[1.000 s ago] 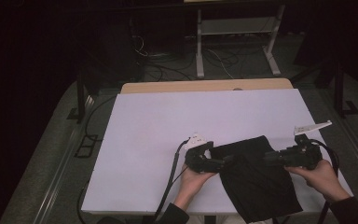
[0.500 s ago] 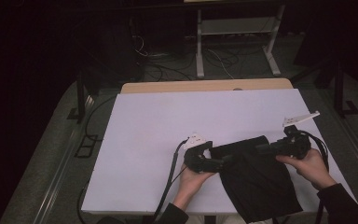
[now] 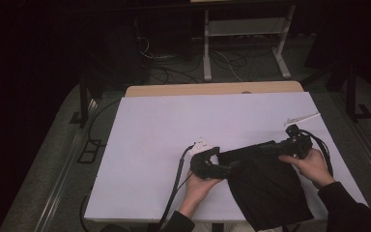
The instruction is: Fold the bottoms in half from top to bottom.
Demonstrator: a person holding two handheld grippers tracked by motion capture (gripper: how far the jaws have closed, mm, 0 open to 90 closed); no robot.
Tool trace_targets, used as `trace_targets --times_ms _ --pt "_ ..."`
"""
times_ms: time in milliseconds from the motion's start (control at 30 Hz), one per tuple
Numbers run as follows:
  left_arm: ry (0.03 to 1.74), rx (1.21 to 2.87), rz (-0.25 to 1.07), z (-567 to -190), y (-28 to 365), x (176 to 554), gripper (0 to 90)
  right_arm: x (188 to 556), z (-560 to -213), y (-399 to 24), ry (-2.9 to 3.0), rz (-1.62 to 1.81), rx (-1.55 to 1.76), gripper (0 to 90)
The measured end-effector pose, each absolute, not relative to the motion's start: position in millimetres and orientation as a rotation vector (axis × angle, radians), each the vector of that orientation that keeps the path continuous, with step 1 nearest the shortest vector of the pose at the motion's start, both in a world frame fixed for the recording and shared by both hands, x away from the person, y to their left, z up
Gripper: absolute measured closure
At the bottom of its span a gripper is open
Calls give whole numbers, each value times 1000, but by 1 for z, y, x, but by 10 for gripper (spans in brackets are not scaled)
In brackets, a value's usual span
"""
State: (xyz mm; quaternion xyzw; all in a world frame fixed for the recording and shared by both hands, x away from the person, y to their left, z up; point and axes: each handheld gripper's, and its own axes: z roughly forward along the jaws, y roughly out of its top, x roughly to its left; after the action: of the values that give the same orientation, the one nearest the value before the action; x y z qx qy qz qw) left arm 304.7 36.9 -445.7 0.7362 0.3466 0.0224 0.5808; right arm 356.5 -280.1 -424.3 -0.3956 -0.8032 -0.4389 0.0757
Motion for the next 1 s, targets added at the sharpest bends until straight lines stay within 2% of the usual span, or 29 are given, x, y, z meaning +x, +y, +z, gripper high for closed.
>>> trace_targets --times_ms 633,1000 --pt "819 1723 50 -448 39 306 30 373 -455 -271 -2426 -1102 -1239 888" --pt "827 1722 58 -448 43 306 30 368 -456 -264 -2407 -1023 -1144 889"
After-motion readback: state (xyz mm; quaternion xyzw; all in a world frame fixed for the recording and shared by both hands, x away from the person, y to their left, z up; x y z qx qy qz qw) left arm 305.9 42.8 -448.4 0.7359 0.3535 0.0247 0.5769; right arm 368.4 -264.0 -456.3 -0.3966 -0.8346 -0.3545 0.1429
